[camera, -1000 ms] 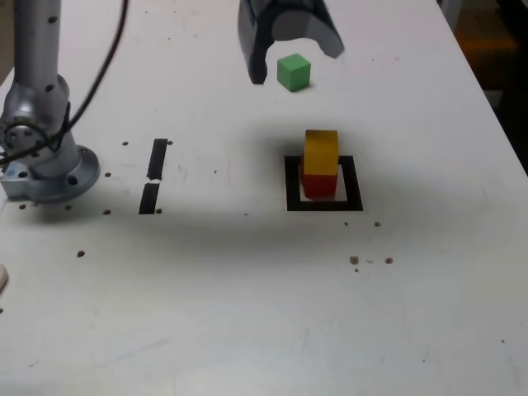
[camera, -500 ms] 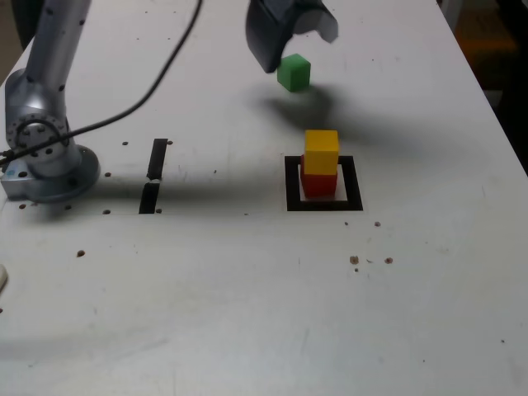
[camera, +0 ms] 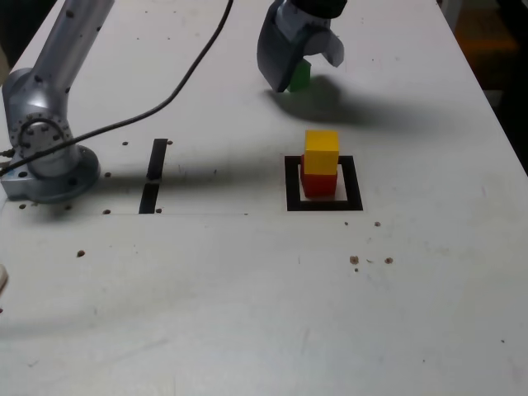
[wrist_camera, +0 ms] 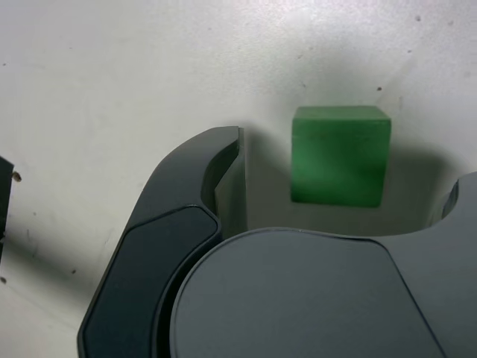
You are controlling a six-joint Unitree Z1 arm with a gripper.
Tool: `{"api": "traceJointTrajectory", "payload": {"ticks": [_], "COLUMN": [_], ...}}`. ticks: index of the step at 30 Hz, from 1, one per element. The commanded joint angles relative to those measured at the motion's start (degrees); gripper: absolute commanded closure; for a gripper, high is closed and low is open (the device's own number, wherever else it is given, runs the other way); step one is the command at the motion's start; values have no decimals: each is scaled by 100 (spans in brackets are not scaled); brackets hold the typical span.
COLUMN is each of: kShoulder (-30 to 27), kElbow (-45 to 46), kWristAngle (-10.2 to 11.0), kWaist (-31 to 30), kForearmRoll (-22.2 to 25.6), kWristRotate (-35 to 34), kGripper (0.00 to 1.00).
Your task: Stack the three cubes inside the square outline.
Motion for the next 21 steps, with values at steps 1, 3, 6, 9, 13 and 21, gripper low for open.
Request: {"api": "traceJointTrajectory", "payload": {"ticks": [1,3,6,9,13,21], "kShoulder": [51,99,214,321,344,338], "kElbow": [-29,-58,-167,-298,-346,-389], "kWristAngle": [-5,-21,-44,-36,17,95], "kWaist": [122,206,337,432,439,401], "kForearmRoll": [-59,-96,-79,11,55,61], "kWristRotate": [103,213,409,564,596,551], "kGripper": [0,1,5,13,32,63]}}
